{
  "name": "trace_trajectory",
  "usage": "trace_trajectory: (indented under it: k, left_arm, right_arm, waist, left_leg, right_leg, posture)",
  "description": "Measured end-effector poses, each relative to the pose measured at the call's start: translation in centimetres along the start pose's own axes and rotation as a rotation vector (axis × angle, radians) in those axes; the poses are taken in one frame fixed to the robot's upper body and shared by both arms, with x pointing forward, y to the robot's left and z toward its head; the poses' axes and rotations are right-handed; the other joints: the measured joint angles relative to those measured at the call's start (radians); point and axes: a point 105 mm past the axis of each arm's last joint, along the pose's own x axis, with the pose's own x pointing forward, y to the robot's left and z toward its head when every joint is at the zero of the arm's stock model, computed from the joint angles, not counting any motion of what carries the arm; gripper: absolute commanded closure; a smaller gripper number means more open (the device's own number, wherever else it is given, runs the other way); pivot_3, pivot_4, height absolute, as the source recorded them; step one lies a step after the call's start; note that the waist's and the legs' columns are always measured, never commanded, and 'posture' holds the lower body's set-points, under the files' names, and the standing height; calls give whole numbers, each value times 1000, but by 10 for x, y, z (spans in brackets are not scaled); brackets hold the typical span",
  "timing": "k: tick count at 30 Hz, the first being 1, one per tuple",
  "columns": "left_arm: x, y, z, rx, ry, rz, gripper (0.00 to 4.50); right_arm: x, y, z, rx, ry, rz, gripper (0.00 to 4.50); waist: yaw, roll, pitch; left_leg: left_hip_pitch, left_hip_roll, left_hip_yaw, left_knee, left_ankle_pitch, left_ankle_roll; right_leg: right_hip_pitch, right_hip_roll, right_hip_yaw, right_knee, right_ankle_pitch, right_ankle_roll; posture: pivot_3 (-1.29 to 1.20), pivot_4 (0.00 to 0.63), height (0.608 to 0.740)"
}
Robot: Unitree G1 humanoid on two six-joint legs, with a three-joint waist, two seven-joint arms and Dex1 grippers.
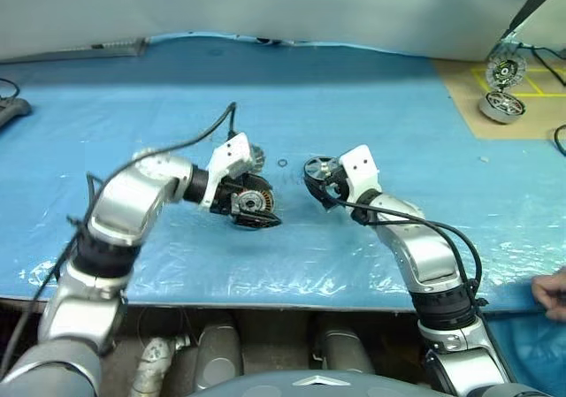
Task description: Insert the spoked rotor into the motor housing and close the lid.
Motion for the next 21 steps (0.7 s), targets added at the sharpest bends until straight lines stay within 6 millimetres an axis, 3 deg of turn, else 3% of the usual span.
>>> trace_trajectory:
  k: [3, 8, 13, 17, 21]
  left_arm:
    - [-8, 0, -15, 4, -140, 143, 62]
    - [-24, 0, -47, -8, -227, 334, 62]
    - [-32, 10, -50, -35, -387, 499, 62]
    - [-28, 15, -65, -69, -449, 577, 62]
    - [-28, 18, -65, -21, -491, 633, 62]
  right_arm:
    - [-1, 0, 2, -4, -5, 6, 0]
    - [-3, -3, 3, -25, -2, 11, 0]
    - [0, -9, 9, -53, -9, 27, 0]
    - [8, -14, 14, -66, -26, 35, 0]
    - [19, -17, 18, -80, -33, 67, 0]
  waist:
    - [-3, 0, 0]
    - [-1, 0, 0]
    - [2, 0, 0]
    - [1, 0, 0]
    - [-1, 0, 0]
  left_leg:
    - [1, 1, 0, 0, 0, 0]
    - [1, 0, 1, 1, 0, 0]
    - [2, 0, 1, 2, 0, 1]
    - [1, 0, 2, 2, 0, 1]
    - [1, 0, 2, 2, 0, 1]
  right_leg:
    - [0, 0, 0, 0, 0, 0]
    - [0, 0, 1, -1, 0, 0]
    - [0, 0, 2, 0, 0, 0]
    - [-1, 0, 3, 0, 0, 0]
    - [-1, 0, 3, 0, 0, 0]
  posture:
    - [0, 150, 740]
    - [0, 150, 740]
    - [0, 150, 740]
    - [0, 150, 740]
    - [0, 150, 740]
